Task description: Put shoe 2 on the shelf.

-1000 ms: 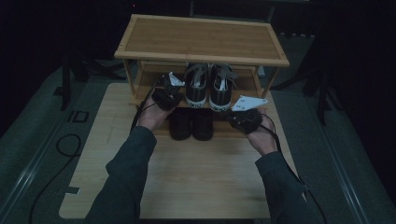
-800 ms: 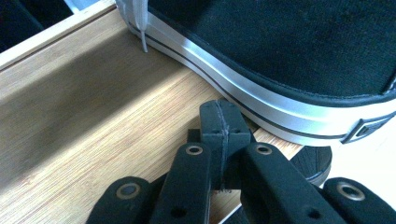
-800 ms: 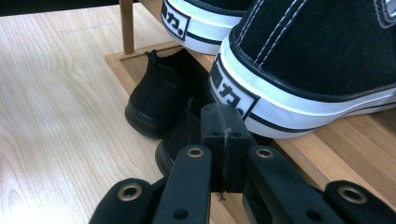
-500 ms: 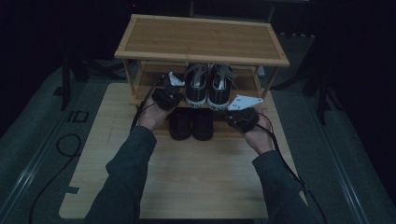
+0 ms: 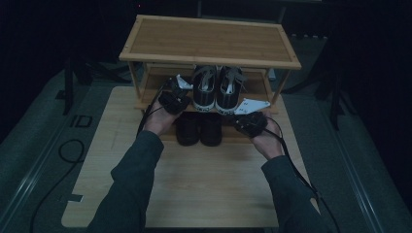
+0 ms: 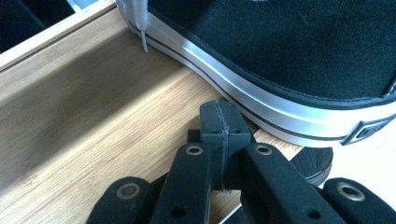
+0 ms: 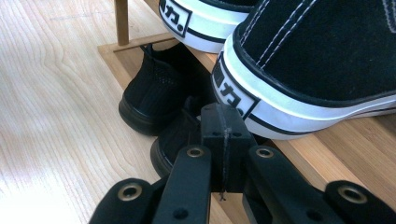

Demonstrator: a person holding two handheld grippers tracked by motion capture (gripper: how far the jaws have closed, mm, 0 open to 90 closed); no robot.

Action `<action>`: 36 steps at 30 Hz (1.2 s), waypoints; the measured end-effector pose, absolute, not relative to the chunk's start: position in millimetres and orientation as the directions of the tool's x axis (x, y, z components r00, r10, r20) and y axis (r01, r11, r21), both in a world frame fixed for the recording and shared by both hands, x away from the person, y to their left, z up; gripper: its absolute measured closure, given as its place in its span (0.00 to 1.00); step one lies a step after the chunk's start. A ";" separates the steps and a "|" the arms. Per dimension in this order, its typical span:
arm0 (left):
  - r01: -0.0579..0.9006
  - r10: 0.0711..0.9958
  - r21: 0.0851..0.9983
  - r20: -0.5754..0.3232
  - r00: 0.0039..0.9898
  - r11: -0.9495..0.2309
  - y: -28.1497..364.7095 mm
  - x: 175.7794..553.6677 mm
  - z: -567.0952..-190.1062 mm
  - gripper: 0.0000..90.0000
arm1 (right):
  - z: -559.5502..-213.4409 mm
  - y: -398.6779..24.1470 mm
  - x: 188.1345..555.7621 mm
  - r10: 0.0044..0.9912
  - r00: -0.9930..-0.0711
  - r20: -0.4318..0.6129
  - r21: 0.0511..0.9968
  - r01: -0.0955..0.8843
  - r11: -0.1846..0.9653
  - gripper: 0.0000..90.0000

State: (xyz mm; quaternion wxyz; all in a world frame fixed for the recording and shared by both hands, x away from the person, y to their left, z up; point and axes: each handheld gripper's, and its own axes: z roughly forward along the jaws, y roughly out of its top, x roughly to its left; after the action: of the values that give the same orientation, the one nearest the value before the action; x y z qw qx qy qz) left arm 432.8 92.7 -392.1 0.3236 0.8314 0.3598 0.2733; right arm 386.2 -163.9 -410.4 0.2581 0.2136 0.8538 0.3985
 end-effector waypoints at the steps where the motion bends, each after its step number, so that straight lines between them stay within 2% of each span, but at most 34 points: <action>1: 0.419 0.773 0.735 0.222 0.594 -0.533 92.8 432.8 -392.1 1.00 | -410.3 -164.2 386.2 0.570 -0.776 -0.270 0.790 0.160 0.592 1.00; 15: 0.397 0.764 0.741 0.236 0.601 -0.541 85.7 430.8 -391.1 1.00 | -416.4 -173.0 383.7 0.552 -0.796 -0.249 0.782 0.172 0.600 1.00; 36: 0.410 0.786 0.752 0.226 0.575 -0.516 101.9 430.9 -387.1 0.97 | -420.2 -169.5 378.4 0.523 -0.811 -0.263 0.748 0.171 0.641 0.98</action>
State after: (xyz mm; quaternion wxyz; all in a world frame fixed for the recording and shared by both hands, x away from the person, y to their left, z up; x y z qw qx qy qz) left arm 430.9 101.9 -387.1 0.3316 0.8232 0.3632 0.2837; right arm 378.4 -169.5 -420.2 0.2349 0.1982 0.8749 0.3743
